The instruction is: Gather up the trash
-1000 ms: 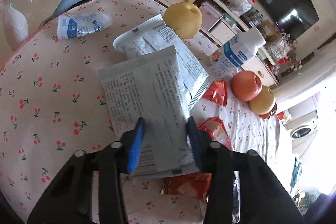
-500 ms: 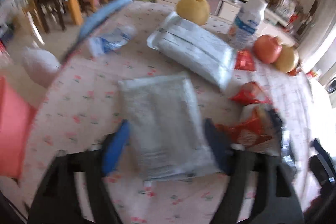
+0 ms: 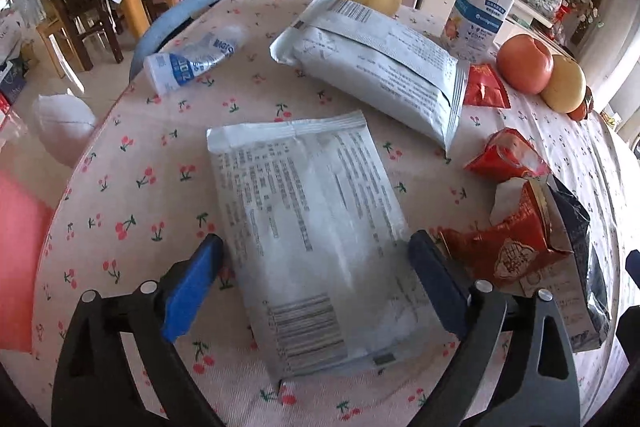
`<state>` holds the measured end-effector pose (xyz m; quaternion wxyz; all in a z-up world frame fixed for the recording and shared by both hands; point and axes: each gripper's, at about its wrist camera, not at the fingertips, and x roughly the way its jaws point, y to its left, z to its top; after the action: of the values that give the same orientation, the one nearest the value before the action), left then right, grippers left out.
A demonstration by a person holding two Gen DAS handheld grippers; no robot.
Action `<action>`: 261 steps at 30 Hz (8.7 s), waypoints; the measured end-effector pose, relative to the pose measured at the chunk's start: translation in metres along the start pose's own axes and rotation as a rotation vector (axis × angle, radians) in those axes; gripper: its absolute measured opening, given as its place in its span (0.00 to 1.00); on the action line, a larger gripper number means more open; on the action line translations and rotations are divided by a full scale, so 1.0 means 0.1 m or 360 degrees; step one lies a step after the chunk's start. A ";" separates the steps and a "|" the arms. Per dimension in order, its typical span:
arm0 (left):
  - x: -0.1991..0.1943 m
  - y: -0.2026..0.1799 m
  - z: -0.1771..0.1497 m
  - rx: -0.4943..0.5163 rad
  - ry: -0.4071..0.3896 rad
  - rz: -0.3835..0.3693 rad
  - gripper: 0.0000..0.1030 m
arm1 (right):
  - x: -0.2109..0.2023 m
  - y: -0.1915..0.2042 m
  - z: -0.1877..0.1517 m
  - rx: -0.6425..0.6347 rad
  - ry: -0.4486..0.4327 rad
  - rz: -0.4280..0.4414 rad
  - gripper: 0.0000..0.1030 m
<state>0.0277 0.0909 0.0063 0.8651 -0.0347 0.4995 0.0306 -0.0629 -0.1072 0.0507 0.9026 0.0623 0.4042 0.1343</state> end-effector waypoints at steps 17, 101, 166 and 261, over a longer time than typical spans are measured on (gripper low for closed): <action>-0.28 0.34 -0.15 -0.0084 -0.0043 -0.0123 0.36 | 0.29 0.00 -0.12 0.0050 0.0202 0.0162 0.87; -1.08 1.21 -0.03 -0.0129 -0.0504 -0.0229 0.66 | 0.01 0.41 0.28 0.0184 -0.0238 0.0290 0.34; -1.47 2.15 -0.15 -0.0183 -0.0705 -0.0007 0.85 | 0.03 2.71 -0.68 -0.0599 -0.0148 0.0176 0.90; 0.43 0.79 0.88 0.0056 -0.0175 -0.0255 0.57 | 2.11 0.99 1.36 -0.0152 0.0359 0.0249 0.30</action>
<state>0.1179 0.1780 0.0108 0.8914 -0.0576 0.4473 -0.0455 0.1539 0.0486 0.0124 0.8402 0.0351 0.4900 0.2294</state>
